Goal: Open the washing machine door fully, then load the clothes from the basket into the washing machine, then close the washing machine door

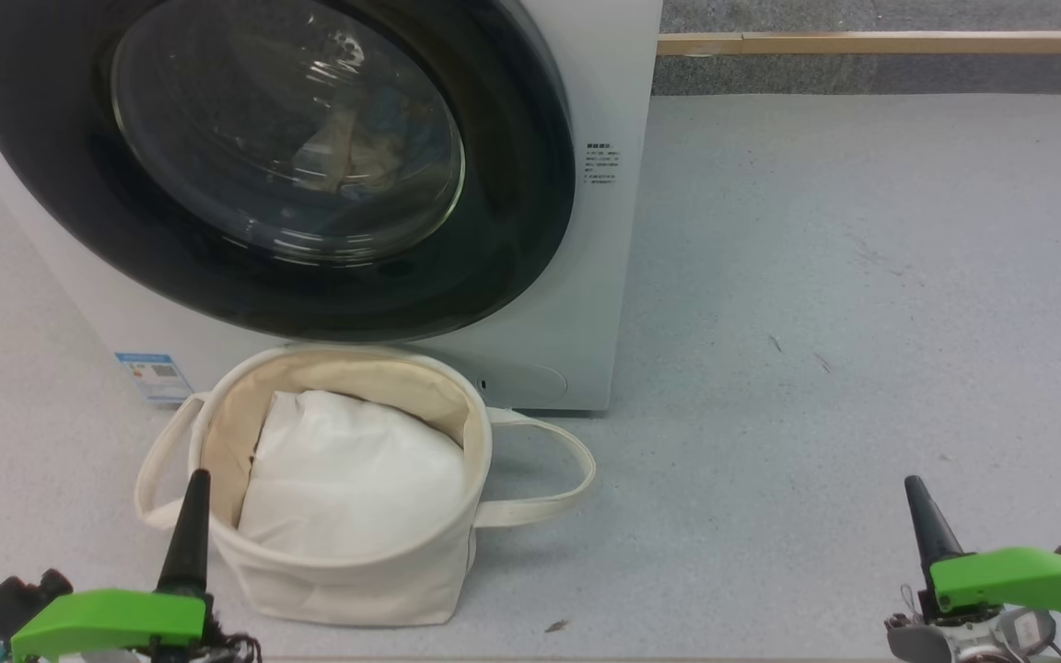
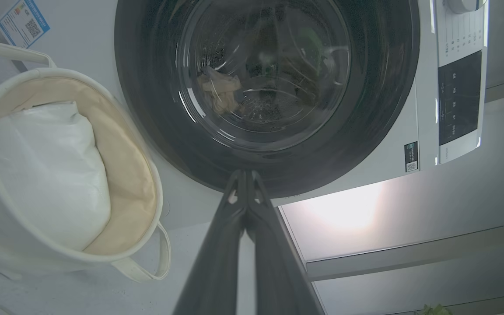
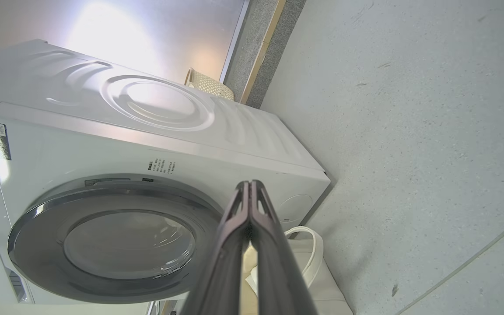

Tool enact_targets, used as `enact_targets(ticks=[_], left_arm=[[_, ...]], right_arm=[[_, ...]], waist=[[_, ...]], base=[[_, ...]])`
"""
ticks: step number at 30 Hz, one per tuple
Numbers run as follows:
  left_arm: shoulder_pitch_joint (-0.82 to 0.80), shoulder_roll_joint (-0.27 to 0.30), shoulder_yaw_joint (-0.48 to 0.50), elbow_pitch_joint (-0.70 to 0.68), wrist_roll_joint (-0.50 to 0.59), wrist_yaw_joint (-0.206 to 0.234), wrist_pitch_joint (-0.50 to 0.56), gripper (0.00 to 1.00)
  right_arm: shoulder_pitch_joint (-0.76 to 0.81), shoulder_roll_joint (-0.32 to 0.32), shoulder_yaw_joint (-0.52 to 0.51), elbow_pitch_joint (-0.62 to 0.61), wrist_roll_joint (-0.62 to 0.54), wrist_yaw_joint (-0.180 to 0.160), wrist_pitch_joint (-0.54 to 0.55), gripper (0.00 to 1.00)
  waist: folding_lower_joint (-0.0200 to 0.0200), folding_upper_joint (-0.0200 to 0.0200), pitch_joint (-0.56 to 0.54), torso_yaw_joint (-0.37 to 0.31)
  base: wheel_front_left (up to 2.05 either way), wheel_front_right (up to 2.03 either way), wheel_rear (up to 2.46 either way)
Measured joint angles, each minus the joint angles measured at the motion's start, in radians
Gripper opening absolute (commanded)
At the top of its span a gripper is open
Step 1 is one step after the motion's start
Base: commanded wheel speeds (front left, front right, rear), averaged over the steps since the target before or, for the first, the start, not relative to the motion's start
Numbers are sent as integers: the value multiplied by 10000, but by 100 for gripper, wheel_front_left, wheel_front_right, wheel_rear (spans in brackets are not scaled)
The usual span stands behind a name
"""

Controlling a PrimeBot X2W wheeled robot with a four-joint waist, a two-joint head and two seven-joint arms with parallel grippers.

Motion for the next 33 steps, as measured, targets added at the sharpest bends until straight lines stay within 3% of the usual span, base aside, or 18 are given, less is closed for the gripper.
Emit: enact_targets(ticks=[33], left_arm=[[160, -633, 437, -650, -2805, 102, 913, 0]], right_arm=[[-4, 251, -748, -259, 3097, 0, 759, 0]], waist=[[0, 0, 11, -53]], base=[[0, 0, 0]])
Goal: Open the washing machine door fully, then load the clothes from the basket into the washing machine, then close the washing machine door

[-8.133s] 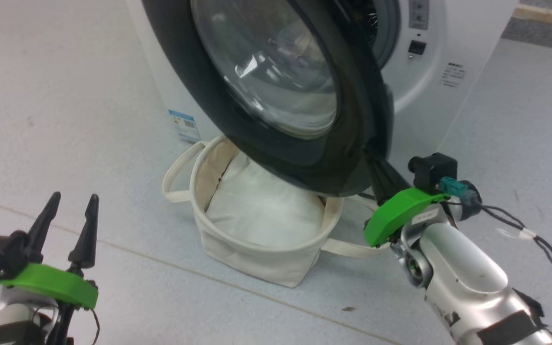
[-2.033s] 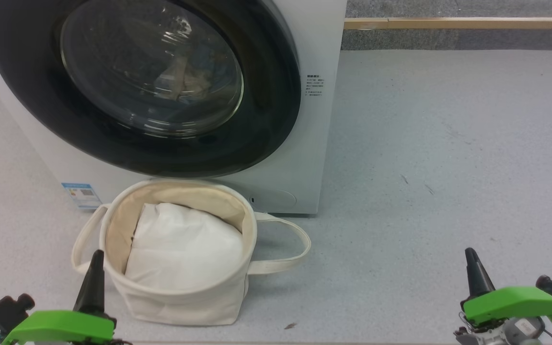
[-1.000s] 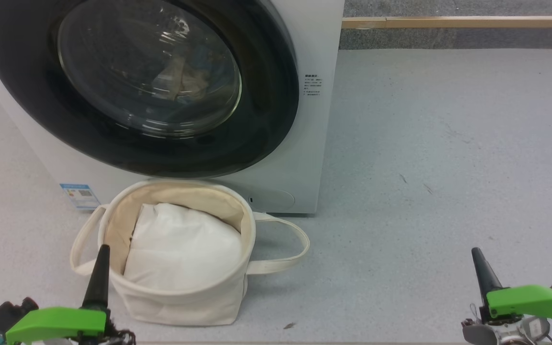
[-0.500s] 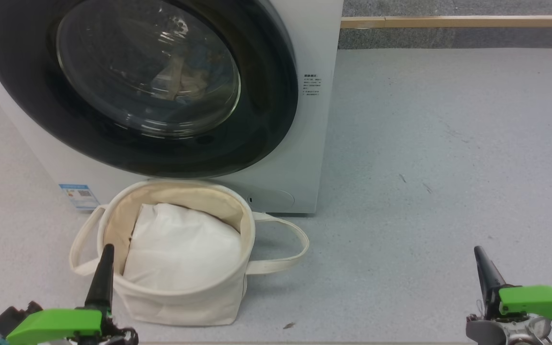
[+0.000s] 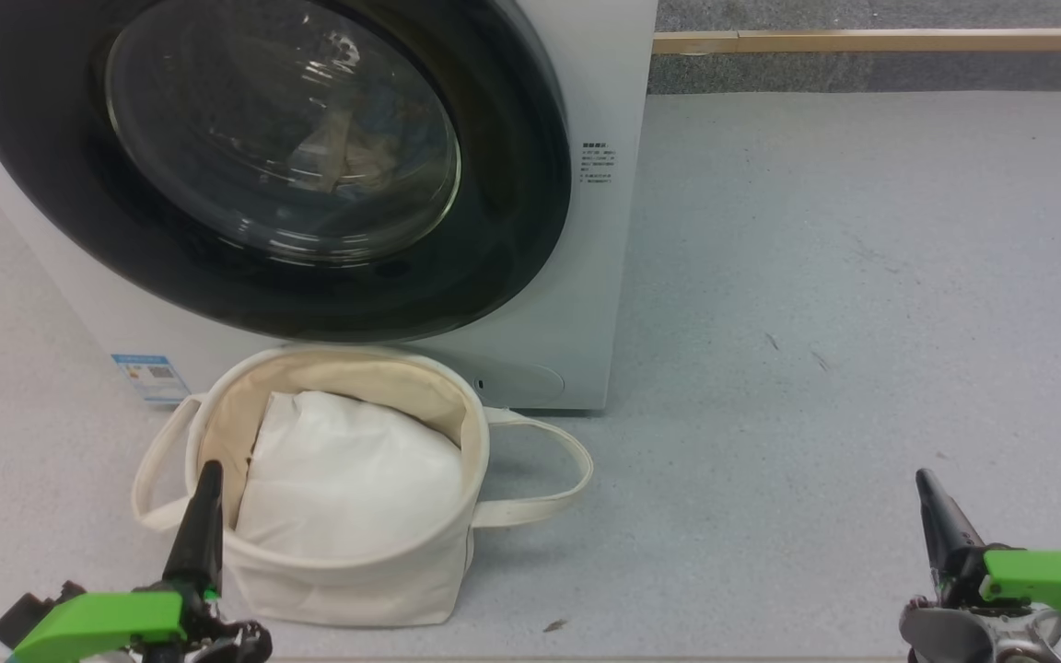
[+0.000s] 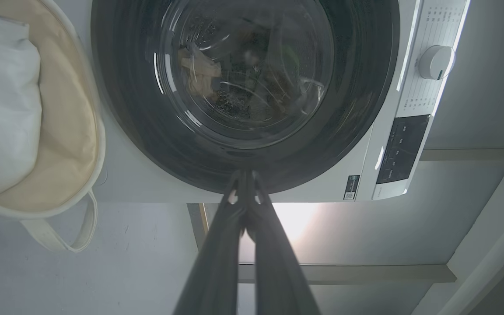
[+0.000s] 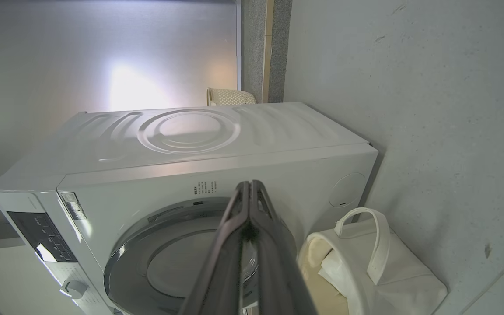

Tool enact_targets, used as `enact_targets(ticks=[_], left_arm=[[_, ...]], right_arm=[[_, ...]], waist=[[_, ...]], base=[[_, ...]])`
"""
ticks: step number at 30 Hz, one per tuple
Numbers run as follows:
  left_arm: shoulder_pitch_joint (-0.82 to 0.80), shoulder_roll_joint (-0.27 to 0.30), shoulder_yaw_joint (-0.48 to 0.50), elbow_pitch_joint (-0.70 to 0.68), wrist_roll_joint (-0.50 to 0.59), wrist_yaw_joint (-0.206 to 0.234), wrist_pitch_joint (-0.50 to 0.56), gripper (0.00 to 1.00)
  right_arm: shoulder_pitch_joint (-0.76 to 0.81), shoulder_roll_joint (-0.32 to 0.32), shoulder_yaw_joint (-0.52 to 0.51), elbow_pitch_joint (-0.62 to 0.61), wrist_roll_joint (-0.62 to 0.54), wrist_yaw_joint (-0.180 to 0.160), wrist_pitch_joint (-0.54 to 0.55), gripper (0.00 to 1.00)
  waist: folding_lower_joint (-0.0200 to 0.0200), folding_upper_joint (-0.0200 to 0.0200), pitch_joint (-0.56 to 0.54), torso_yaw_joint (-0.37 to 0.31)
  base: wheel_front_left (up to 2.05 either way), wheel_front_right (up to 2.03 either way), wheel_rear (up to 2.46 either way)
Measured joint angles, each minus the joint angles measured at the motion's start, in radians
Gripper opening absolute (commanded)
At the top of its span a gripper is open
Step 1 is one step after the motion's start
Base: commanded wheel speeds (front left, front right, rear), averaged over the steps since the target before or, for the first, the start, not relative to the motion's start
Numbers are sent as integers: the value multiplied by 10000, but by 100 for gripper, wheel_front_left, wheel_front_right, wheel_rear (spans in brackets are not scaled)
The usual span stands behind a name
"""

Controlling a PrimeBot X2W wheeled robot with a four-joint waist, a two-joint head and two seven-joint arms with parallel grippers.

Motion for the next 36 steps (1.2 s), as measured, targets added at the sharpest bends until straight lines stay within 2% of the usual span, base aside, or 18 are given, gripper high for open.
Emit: enact_targets(ticks=[6, 36], left_arm=[[24, -111, 48, -56, -445, 75, 96, 0], [24, -115, 54, -98, -445, 75, 96, 0]], right_arm=[[-1, 10, -123, -56, 458, 0, 128, 0], [-1, 13, -90, -58, 545, 0, 119, 0]], waist=[[0, 0, 1, -7], [0, 0, 1, -7]], base=[[0, 0, 0], [0, 0, 0]])
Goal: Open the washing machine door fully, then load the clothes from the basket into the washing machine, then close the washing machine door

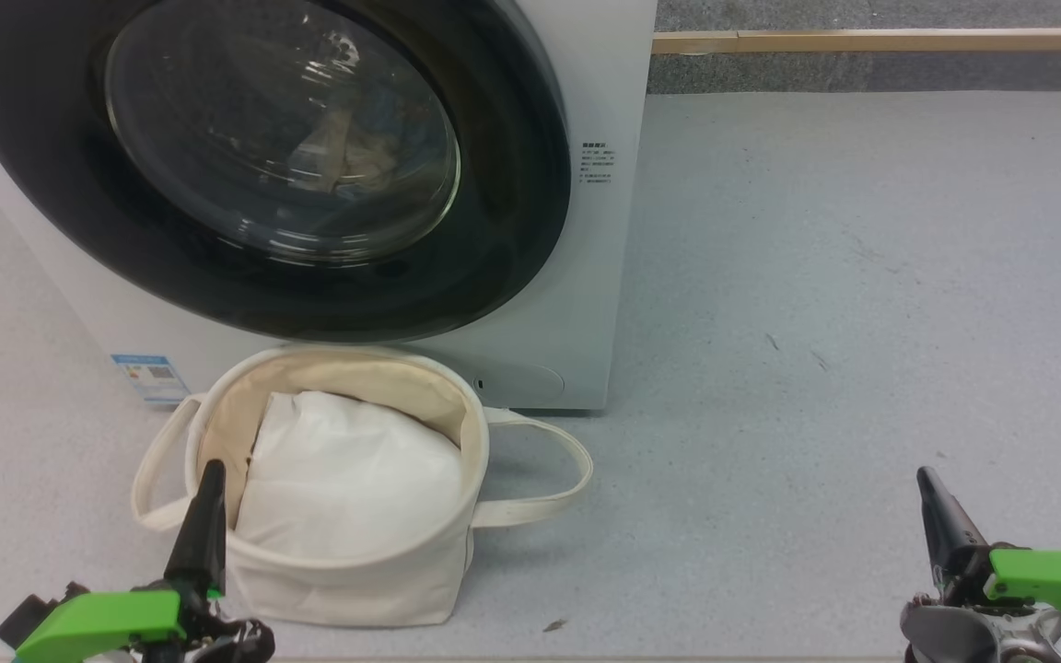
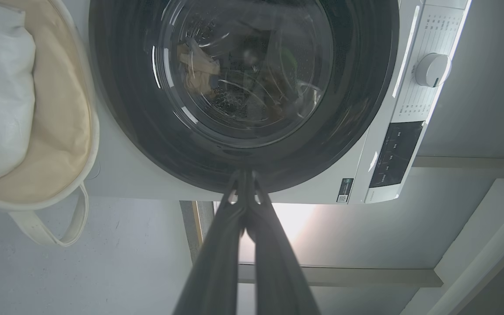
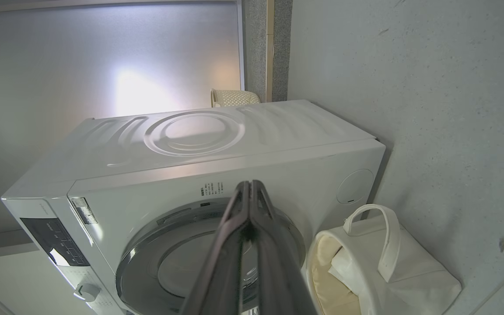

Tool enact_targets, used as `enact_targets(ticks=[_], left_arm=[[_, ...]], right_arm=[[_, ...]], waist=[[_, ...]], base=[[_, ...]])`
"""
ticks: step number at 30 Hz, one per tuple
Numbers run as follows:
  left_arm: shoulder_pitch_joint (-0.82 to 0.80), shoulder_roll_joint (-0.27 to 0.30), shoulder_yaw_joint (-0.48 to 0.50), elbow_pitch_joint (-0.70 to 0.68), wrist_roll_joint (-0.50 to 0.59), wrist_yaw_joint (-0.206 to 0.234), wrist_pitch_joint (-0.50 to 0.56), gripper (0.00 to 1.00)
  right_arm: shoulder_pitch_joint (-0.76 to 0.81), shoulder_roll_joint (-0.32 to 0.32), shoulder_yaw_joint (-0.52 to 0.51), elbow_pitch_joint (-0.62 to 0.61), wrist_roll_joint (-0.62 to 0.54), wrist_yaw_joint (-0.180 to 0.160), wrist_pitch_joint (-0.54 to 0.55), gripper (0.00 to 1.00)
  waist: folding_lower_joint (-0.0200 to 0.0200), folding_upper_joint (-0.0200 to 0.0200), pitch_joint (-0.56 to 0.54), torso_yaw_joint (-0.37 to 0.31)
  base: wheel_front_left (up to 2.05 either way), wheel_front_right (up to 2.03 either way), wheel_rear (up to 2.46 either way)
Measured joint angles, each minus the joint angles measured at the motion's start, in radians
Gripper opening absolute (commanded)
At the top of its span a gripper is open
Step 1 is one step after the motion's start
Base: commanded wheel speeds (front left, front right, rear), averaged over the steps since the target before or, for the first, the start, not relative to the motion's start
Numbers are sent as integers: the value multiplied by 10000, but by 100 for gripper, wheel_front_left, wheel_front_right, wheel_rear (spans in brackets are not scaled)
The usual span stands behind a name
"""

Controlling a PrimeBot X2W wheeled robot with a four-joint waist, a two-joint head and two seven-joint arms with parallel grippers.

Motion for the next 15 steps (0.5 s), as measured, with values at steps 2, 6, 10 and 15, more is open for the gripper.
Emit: enact_targets(ticks=[2, 6, 10, 15], left_arm=[[0, 0, 2, 0, 0, 0, 0, 0], [0, 0, 2, 0, 0, 0, 0, 0], [0, 0, 2, 0, 0, 0, 0, 0], [0, 0, 2, 0, 0, 0, 0, 0]], right_arm=[[0, 0, 4, 0, 0, 0, -2, 0], [0, 0, 25, 0, 2, 0, -2, 0], [0, 0, 38, 0, 2, 0, -4, 0], [0, 0, 58, -2, 4, 0, -19, 0]], waist=[[0, 0, 0, 0], [0, 0, 0, 0], [0, 0, 0, 0], [0, 0, 0, 0]], base=[[0, 0, 0], [0, 0, 0], [0, 0, 0], [0, 0, 0]])
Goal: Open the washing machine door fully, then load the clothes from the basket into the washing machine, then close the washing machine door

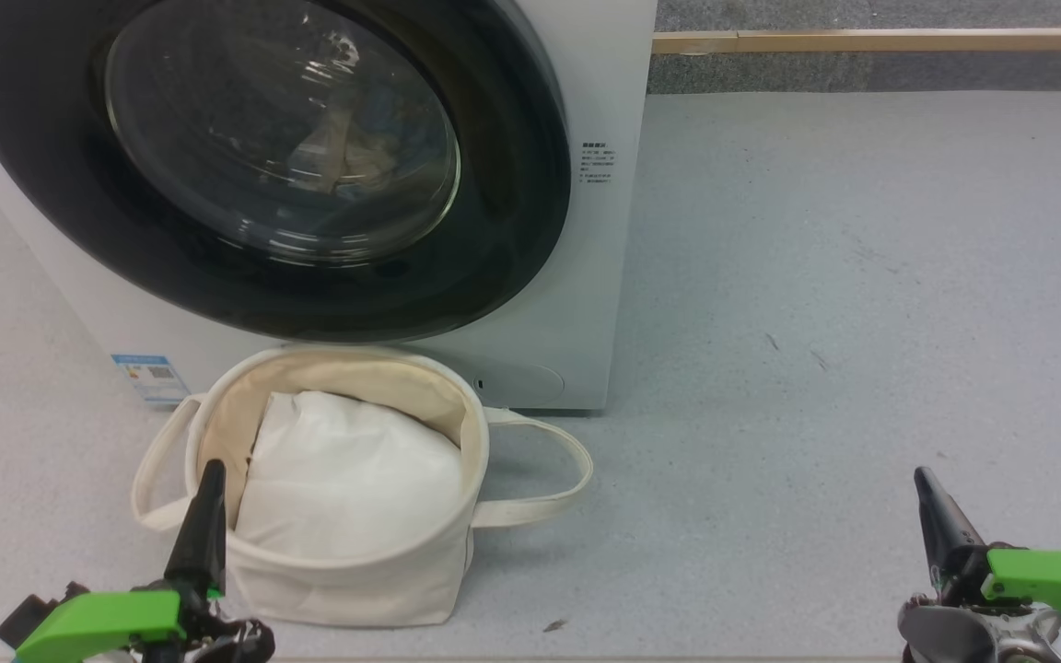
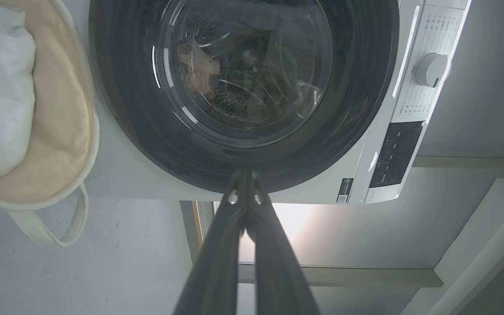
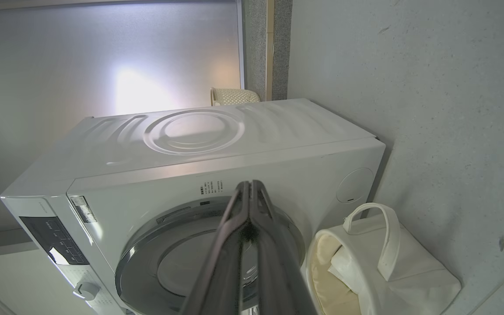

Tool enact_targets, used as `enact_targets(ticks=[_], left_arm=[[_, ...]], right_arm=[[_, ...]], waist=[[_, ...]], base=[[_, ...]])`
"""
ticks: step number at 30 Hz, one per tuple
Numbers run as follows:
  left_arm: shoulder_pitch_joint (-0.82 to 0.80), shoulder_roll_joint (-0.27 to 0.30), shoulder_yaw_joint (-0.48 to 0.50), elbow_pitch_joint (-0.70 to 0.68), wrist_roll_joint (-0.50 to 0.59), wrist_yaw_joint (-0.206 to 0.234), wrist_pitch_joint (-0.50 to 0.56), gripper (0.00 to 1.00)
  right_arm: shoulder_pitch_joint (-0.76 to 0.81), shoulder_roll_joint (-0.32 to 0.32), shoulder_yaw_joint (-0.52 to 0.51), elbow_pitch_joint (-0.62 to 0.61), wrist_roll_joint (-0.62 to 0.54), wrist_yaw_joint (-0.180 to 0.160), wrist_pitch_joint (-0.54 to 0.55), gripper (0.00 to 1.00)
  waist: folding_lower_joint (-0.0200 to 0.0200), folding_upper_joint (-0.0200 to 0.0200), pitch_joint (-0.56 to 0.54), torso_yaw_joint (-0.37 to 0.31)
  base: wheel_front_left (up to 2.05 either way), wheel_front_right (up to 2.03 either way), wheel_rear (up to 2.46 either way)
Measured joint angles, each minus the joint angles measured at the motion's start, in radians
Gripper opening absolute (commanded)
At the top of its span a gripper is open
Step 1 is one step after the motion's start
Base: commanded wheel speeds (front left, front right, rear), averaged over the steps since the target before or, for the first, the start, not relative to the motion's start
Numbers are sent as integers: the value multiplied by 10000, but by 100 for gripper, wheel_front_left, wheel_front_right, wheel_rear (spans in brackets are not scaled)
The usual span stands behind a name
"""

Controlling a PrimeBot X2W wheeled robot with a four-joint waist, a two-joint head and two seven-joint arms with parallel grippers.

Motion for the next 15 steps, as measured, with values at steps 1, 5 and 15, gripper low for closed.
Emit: enact_targets(ticks=[1, 5, 15], left_arm=[[0, 0, 0, 0, 0, 0, 0, 0], [0, -2, 0, 0, 0, 0, 0, 0], [0, -2, 0, 0, 0, 0, 0, 0]], right_arm=[[0, 0, 4, 0, 2, 0, 0, 0], [0, -2, 31, 0, 98, 0, -2, 0], [0, -2, 81, -8, 102, 0, -31, 0]], waist=[[0, 0, 0, 0], [0, 0, 0, 0], [0, 0, 0, 0]], base=[[0, 0, 0], [0, 0, 0], [0, 0, 0]])
